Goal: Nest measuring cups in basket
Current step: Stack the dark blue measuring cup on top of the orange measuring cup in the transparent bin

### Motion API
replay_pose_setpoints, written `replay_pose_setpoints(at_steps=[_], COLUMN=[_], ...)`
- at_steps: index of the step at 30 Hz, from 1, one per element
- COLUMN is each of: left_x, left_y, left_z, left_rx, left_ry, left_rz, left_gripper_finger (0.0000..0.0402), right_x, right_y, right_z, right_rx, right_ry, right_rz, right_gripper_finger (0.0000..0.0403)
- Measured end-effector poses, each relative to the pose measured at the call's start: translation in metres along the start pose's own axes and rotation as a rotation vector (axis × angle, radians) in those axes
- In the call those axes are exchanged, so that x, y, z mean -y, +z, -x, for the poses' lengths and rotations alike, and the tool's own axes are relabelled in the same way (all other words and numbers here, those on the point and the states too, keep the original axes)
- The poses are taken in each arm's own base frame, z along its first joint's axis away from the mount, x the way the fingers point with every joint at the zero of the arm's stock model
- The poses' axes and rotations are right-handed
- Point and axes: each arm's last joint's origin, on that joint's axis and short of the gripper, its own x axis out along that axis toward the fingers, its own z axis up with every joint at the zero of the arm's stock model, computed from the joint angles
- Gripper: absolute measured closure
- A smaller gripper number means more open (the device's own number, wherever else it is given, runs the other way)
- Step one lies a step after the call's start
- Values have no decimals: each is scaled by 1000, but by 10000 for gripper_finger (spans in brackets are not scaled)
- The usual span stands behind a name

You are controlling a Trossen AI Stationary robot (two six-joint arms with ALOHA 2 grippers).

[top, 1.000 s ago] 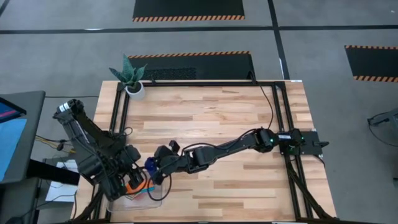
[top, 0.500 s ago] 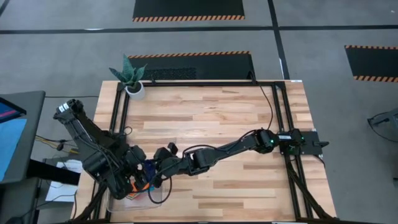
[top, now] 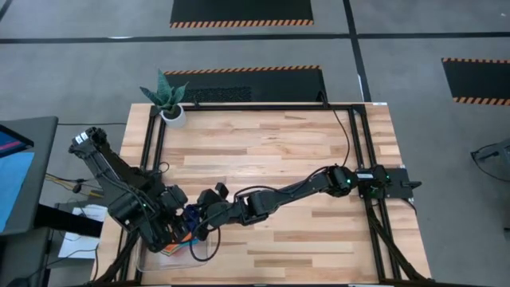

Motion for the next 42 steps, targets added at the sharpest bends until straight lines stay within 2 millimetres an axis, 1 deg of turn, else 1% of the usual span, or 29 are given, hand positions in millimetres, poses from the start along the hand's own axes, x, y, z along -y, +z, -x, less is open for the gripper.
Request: replay_pose_setpoints(at_steps=[9, 13, 16, 21, 27, 31, 37, 42], left_x=[-1, -1, -2, -3, -3, -3, -5, -9], left_y=[0, 0, 0, 0, -1, -1, -3, -9], left_z=[0, 0, 0, 0, 0, 0, 1, 3], left_rx=[-2, -4, -5, -11, -18, -30, -47, -110], left_ry=[6, 13, 19, 26, 28, 27, 48, 83], left_rz=[-16, -19, -22, -26, -34, -39, -47, -38], left_gripper_finger=[317, 345, 353, 359, 394, 398, 401, 401], right_x=[1, 0, -1, -1, -2, 1, 8, 16], right_y=[0, 0, 0, 1, 3, 5, 16, 33], right_z=[0, 0, 0, 0, 0, -1, 3, 14], right_rx=[-1, -3, 1, -2, 4, 6, 1, -11], right_ry=[-7, -3, 3, 26, 36, 31, 15, -27], right_rz=[-5, -32, -35, -38, -45, -47, -23, 4], right_gripper_finger=[398, 389, 376, 342, 300, 265, 222, 207])
